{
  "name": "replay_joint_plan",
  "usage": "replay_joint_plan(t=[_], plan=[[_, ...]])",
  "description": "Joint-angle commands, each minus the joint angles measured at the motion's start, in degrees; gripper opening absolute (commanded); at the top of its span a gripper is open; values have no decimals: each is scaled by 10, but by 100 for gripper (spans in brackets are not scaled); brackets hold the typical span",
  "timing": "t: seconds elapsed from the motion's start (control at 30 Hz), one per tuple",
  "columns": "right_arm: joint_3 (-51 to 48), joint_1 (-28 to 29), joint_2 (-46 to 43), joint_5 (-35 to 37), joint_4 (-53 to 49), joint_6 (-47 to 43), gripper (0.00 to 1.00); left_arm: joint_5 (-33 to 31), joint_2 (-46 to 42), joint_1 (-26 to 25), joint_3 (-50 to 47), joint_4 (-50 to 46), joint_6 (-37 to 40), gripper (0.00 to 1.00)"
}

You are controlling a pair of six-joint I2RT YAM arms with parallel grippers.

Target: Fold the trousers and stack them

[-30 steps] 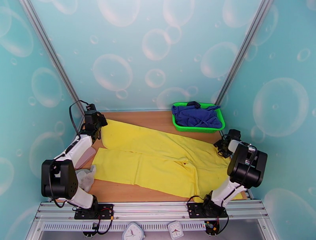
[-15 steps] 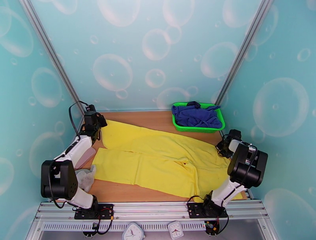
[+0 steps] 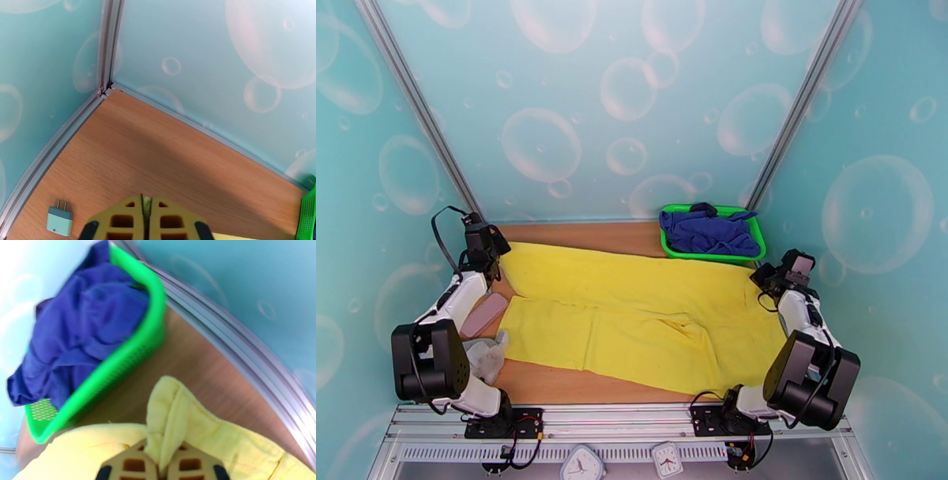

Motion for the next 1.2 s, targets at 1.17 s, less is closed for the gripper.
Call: replay_joint_plan(t=[1.17], plan=[[-69, -93, 68, -173, 472, 121, 0, 132, -46, 93, -107, 66, -128, 0]])
